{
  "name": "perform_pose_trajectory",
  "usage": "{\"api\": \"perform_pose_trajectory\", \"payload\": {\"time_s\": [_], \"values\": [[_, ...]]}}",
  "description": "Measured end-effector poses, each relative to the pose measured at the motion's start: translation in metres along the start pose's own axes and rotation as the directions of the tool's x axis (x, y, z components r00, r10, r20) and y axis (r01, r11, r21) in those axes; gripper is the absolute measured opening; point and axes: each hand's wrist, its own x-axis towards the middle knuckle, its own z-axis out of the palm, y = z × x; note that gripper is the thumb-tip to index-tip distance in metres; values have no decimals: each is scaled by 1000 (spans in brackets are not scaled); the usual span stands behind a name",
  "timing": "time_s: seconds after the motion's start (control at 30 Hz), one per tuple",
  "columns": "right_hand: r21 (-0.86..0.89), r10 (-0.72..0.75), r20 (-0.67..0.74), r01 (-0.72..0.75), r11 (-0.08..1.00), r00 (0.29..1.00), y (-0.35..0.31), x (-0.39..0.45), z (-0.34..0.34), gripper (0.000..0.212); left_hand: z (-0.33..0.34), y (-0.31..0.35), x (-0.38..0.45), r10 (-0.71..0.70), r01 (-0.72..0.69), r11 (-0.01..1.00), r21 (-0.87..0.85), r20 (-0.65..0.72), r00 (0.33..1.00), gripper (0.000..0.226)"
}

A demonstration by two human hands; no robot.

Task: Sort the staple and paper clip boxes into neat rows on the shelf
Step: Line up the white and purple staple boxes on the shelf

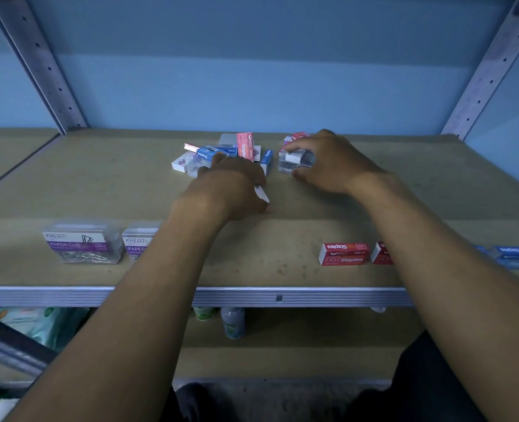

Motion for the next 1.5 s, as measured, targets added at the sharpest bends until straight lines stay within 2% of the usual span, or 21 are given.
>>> {"api": "perform_pose_trajectory", "payload": {"time_s": [0.17,0.37,0.47,0.57,0.7,0.8,1.13,1.3,1.5], "values": [[31,10,-27,-9,999,1000,-4,-5,-4,36,0,0,0,-9,9,1000,24,-7,1000,46],[39,51,-136,-46,998,989,-1,-11,-6,17,-3,8,-7,-12,13,999,34,-52,999,51],[54,57,-176,-48,997,983,-2,-15,-10,15,-2,12,-9,21,-27,998,-65,-88,996,55],[85,98,-186,-84,993,978,-4,-19,-12,18,-3,16,-13,-5,-11,988,-153,-109,994,51],[178,158,-172,-127,976,972,-6,-25,-17,23,-6,19,-17,-34,9,980,-198,-125,992,52],[191,184,-175,-150,970,967,-9,-27,-21,19,-7,20,-18,-44,6,970,-242,-151,987,55],[233,150,-64,-131,964,987,-25,-53,-39,28,-9,17,-22,-133,61,933,-356,-181,974,49],[210,73,62,-85,974,995,-30,-68,-42,34,-6,17,-24,-197,133,915,-380,-135,971,43],[159,53,146,-77,984,988,-29,-74,-41,40,-4,17,-25,-168,134,932,-337,-74,983,50]]}}
